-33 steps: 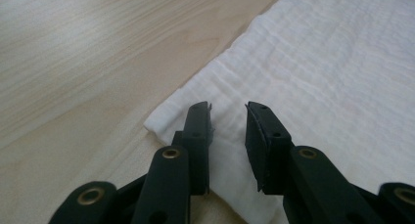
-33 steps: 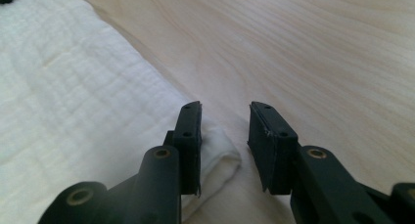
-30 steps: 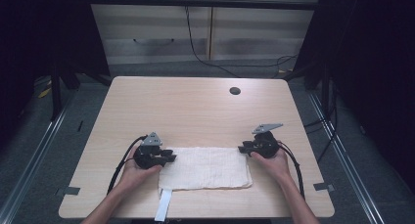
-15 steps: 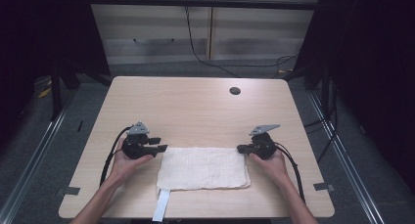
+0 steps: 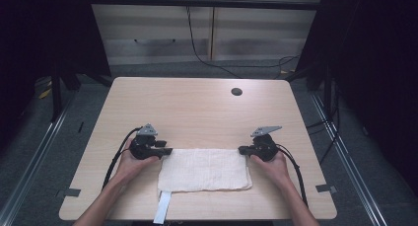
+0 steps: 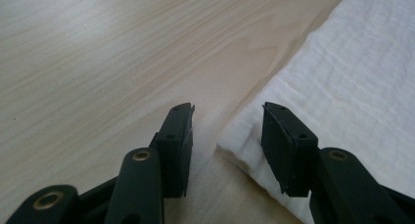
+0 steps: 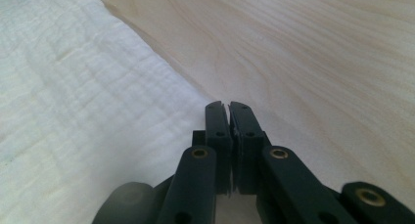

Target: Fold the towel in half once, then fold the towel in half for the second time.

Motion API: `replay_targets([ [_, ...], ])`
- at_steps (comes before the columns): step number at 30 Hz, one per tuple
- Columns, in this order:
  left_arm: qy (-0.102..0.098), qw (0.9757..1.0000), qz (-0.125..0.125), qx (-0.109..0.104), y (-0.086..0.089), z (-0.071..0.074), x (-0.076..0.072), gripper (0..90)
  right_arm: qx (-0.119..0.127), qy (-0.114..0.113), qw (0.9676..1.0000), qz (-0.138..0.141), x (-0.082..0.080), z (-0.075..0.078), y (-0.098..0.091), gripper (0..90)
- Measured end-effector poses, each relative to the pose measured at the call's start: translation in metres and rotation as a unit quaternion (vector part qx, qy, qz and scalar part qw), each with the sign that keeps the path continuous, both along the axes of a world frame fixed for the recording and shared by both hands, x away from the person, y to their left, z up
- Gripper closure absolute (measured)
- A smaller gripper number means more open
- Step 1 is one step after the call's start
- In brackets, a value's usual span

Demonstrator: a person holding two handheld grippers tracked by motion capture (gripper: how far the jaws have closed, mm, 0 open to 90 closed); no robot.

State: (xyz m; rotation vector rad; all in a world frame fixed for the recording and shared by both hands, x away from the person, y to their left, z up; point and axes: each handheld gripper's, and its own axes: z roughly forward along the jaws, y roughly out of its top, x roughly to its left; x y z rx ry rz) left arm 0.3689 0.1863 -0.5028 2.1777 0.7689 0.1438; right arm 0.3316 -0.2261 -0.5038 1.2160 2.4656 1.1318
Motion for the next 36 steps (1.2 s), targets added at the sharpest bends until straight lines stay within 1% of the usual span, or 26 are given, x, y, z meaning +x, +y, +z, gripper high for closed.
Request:
replay_targets([
  [2,-0.002,1.0000,-0.005,0.006,-0.001,-0.001,-0.001,57.6,-0.001,0.000,1.0000,0.001,0.000,0.000,0.000,87.7],
  [4,-0.001,1.0000,-0.006,0.004,-0.003,-0.001,-0.002,60.6,0.000,0.001,1.0000,0.000,0.001,0.000,0.000,87.6],
  [5,-0.005,0.9999,-0.008,0.008,-0.003,-0.001,-0.003,60.7,-0.001,0.000,1.0000,0.001,0.001,0.000,0.000,87.6],
  [6,-0.015,0.9997,-0.011,0.016,-0.004,-0.001,-0.004,61.3,-0.003,-0.002,1.0000,0.002,0.002,0.000,0.000,87.6],
  [8,-0.018,0.9996,-0.012,0.018,-0.005,-0.001,-0.005,64.0,-0.002,-0.001,1.0000,0.001,0.002,0.000,0.000,87.6],
  [9,-0.024,0.9994,-0.018,0.018,-0.006,-0.001,-0.007,64.0,-0.001,-0.001,1.0000,0.001,0.002,0.000,0.000,87.6],
  [10,-0.032,0.9988,-0.029,0.023,-0.008,-0.001,-0.011,73.1,0.004,0.003,1.0000,-0.004,0.002,-0.001,0.000,87.6],
  [11,-0.031,0.9986,-0.035,0.026,-0.008,-0.001,-0.012,75.9,0.013,0.003,0.9999,-0.005,0.003,-0.002,0.000,87.6],
  [13,-0.033,0.9984,-0.038,0.027,-0.009,0.000,-0.014,82.2,0.014,0.006,0.9999,-0.007,0.003,-0.002,0.002,87.6],
  [16,-0.018,0.9992,-0.034,0.012,-0.006,-0.001,-0.014,85.0,0.014,0.004,0.9999,-0.006,0.003,-0.002,0.002,87.6],
  [17,-0.009,0.9995,-0.031,0.003,-0.004,-0.002,-0.014,85.4,0.011,0.003,0.9999,-0.007,0.003,-0.001,0.002,87.6],
  [18,-0.009,0.9995,-0.031,0.003,-0.004,-0.002,-0.014,85.5,0.010,0.002,0.9999,-0.008,0.003,-0.001,0.002,87.7],
  [19,0.000,0.9996,-0.026,-0.002,-0.002,-0.002,-0.013,85.6,0.011,0.002,0.9999,-0.007,0.003,0.000,0.002,87.7],
  [21,0.005,0.9997,-0.021,-0.008,0.000,-0.002,-0.013,85.7,0.015,-0.001,0.9999,-0.006,0.002,0.000,0.002,87.7],
  [25,0.002,0.9999,-0.014,-0.009,0.002,-0.001,-0.012,86.1,0.022,-0.005,0.9997,-0.009,0.000,0.003,0.003,87.6],
  [26,0.001,0.9999,-0.010,-0.013,0.003,0.001,-0.012,86.1,0.022,-0.012,0.9997,-0.004,-0.001,0.005,0.004,87.6],
  [27,0.001,0.9999,-0.010,-0.013,0.003,0.001,-0.012,86.1,0.022,-0.012,0.9997,-0.004,-0.001,0.005,0.004,87.6],
  [29,0.001,0.9997,-0.005,-0.024,0.006,0.005,-0.013,86.1,0.030,-0.016,0.9994,-0.009,-0.003,0.009,0.003,87.6],
  [32,-0.002,0.9996,-0.006,-0.027,0.007,0.007,-0.012,86.1,0.039,-0.034,0.9986,-0.003,-0.006,0.016,0.002,87.6],
  [33,-0.003,0.9994,-0.003,-0.033,0.008,0.009,-0.012,86.1,0.042,-0.040,0.9983,-0.002,-0.007,0.020,0.003,87.6],
  [35,-0.005,0.9993,-0.006,-0.036,0.009,0.009,-0.012,86.1,0.044,-0.044,0.9981,-0.001,-0.008,0.022,0.003,87.6],
  [36,-0.005,0.9993,-0.003,-0.037,0.009,0.010,-0.012,86.0,0.048,-0.055,0.9973,0.002,-0.009,0.027,0.003,87.6],
])
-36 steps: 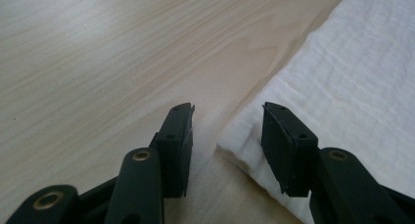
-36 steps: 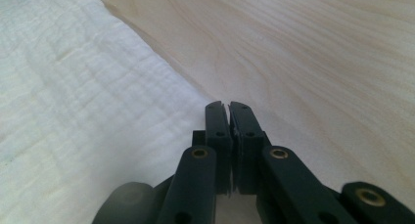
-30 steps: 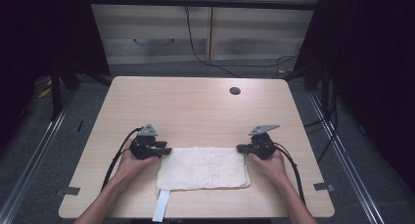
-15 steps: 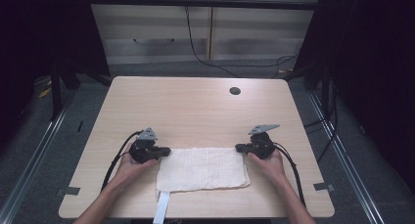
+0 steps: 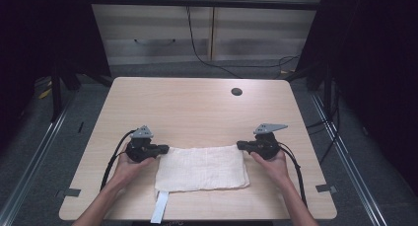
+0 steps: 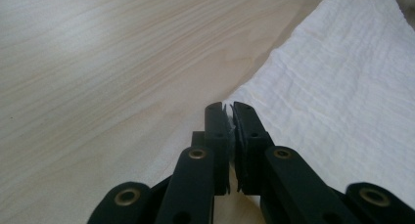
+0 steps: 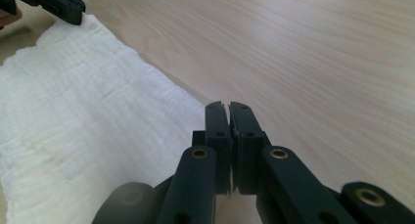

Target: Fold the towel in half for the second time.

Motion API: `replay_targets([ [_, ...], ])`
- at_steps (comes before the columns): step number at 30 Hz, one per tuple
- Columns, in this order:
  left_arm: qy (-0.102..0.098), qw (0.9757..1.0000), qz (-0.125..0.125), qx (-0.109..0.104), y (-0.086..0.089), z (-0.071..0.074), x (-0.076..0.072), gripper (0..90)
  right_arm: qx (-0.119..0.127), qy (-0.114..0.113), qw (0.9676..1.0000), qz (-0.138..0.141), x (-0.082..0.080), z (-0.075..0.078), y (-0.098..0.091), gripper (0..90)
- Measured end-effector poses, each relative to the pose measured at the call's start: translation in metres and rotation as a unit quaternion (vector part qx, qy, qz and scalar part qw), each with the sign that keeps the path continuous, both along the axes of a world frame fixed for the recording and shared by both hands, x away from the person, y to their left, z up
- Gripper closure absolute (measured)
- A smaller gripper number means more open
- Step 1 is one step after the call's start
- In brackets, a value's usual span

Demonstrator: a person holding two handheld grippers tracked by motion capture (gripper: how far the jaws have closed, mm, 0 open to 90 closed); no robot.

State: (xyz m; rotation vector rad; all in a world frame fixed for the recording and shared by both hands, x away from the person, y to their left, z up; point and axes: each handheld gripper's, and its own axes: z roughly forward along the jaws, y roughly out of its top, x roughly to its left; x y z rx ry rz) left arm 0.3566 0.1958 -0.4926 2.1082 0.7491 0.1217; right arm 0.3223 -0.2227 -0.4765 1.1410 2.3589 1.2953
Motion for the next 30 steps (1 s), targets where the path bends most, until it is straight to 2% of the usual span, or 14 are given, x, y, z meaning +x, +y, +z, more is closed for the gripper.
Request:
replay_targets([
  [10,0.001,0.9999,0.009,-0.009,0.003,0.001,0.002,86.0,0.002,-0.023,0.9996,0.018,-0.009,0.014,0.006,87.7],
  [11,0.001,0.9999,0.009,-0.007,0.003,0.001,0.002,86.0,0.004,-0.031,0.9991,0.028,-0.011,0.019,0.009,87.7],
  [14,0.004,0.9998,0.015,-0.012,0.004,0.001,0.003,86.0,0.007,-0.039,0.9983,0.043,-0.015,0.024,0.015,87.7],
  [16,0.003,0.9998,0.017,-0.011,0.003,0.000,0.003,86.0,0.007,-0.037,0.9982,0.046,-0.017,0.024,0.017,87.7],
  [17,0.005,0.9997,0.020,-0.011,0.003,0.000,0.003,86.1,0.002,-0.040,0.9975,0.058,-0.020,0.025,0.023,87.7],
  [20,0.007,0.9997,0.022,-0.007,0.003,0.000,0.003,86.1,-0.002,-0.041,0.9968,0.068,-0.023,0.027,0.026,87.7],
  [22,0.008,0.9995,0.030,-0.011,0.004,0.000,0.005,86.1,-0.002,-0.040,0.9959,0.080,-0.027,0.028,0.029,87.7],
  [30,0.008,0.9992,0.038,-0.011,0.002,-0.001,0.008,86.1,-0.003,-0.029,0.9931,0.113,-0.038,0.023,0.033,87.7],
])
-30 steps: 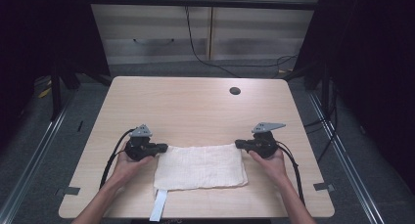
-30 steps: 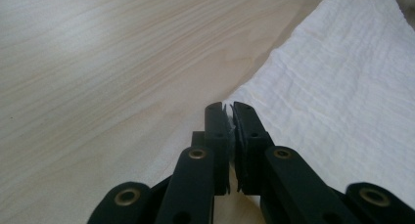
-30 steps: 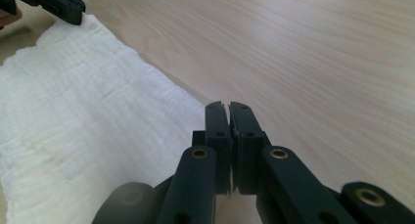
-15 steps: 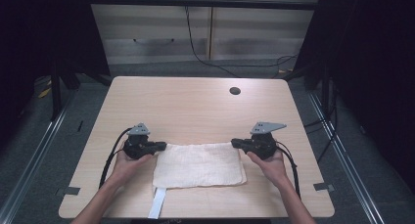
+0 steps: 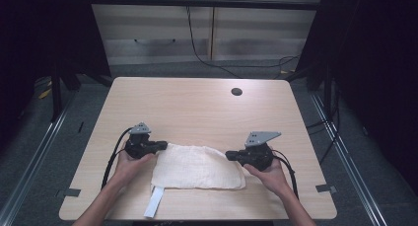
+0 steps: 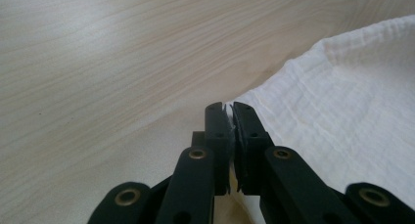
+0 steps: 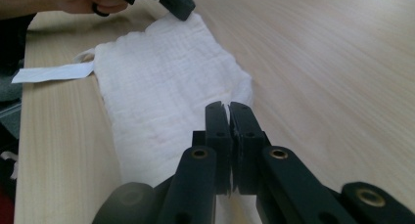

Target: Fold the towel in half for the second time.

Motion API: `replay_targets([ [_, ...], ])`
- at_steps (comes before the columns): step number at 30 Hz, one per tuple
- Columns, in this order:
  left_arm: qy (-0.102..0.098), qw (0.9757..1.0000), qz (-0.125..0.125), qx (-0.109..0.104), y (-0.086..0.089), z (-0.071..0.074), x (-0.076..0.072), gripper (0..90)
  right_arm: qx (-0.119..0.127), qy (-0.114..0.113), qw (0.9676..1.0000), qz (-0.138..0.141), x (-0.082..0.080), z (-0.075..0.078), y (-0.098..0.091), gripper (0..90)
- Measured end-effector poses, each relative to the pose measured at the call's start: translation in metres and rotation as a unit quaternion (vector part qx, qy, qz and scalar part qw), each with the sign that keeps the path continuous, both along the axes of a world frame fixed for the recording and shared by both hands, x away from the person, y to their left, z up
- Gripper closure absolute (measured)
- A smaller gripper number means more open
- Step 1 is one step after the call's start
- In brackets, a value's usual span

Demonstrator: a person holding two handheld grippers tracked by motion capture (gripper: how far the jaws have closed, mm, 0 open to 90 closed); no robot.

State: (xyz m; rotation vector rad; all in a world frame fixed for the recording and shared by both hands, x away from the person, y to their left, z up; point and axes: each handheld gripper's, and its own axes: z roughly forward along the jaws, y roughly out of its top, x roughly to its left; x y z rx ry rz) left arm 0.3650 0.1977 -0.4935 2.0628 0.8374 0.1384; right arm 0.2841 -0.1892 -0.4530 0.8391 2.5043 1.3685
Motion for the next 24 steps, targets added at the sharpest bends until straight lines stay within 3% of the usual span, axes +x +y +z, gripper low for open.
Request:
replay_targets([
  [8,-0.009,1.0000,0.000,-0.003,-0.001,0.002,-0.003,86.1,-0.020,0.014,0.9996,0.017,-0.016,-0.007,0.005,87.3],
  [11,-0.016,0.9999,-0.003,0.005,-0.005,0.005,-0.007,86.1,-0.044,0.028,0.9981,0.031,-0.021,-0.018,0.015,87.4],
  [15,-0.019,0.9998,0.002,0.000,-0.003,0.008,-0.008,86.1,-0.046,0.037,0.9973,0.042,-0.024,-0.020,0.018,87.4],
  [22,-0.021,0.9997,0.012,0.003,-0.002,0.006,-0.006,86.1,-0.017,0.045,0.9976,0.050,-0.031,-0.015,0.010,87.4],
  [24,-0.025,0.9996,0.013,0.006,-0.004,0.007,-0.007,86.1,-0.022,0.052,0.9966,0.060,-0.035,-0.018,0.010,87.4],
])
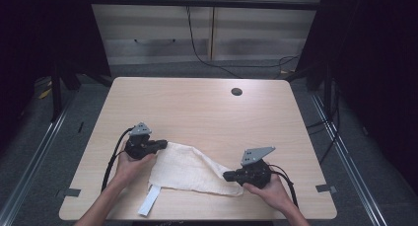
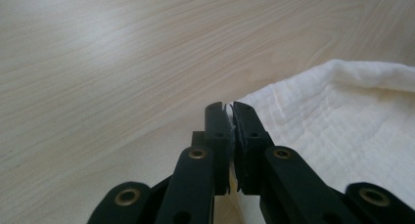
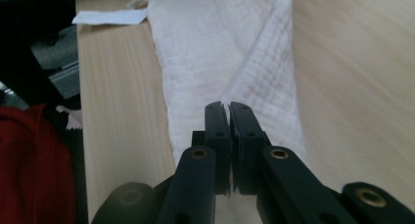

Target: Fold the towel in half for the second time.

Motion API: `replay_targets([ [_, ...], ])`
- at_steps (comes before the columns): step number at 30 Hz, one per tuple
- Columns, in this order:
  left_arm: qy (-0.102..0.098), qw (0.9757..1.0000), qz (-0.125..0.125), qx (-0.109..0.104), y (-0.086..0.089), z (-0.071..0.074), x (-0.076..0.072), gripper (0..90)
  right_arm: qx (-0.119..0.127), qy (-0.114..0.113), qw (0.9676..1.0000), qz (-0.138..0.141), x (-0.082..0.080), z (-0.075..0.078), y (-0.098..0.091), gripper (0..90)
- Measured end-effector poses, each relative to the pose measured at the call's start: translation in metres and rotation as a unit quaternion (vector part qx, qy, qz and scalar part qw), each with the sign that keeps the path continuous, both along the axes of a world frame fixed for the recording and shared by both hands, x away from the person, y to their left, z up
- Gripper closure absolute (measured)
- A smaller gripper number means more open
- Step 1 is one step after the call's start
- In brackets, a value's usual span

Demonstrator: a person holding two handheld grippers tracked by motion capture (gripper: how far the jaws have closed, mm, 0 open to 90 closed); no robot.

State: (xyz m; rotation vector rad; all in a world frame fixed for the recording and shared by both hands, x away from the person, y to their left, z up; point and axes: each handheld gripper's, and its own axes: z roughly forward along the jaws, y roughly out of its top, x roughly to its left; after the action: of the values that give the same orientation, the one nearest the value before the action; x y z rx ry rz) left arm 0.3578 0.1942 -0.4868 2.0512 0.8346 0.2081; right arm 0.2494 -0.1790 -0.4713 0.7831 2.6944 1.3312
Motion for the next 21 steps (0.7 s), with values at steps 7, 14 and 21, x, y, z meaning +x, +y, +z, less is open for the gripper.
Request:
replay_targets([
  [7,-0.005,1.0000,0.005,0.007,-0.002,0.000,-0.002,86.1,-0.005,0.033,0.9990,0.030,-0.009,-0.009,0.006,87.4],
  [14,-0.011,0.9999,0.003,-0.005,-0.001,0.004,-0.002,86.2,-0.043,0.063,0.9961,0.043,-0.007,-0.023,0.015,88.1],
  [21,-0.026,0.9993,0.002,-0.028,-0.001,0.016,-0.005,86.1,-0.051,0.052,0.9973,0.012,0.006,-0.023,0.014,88.2],
])
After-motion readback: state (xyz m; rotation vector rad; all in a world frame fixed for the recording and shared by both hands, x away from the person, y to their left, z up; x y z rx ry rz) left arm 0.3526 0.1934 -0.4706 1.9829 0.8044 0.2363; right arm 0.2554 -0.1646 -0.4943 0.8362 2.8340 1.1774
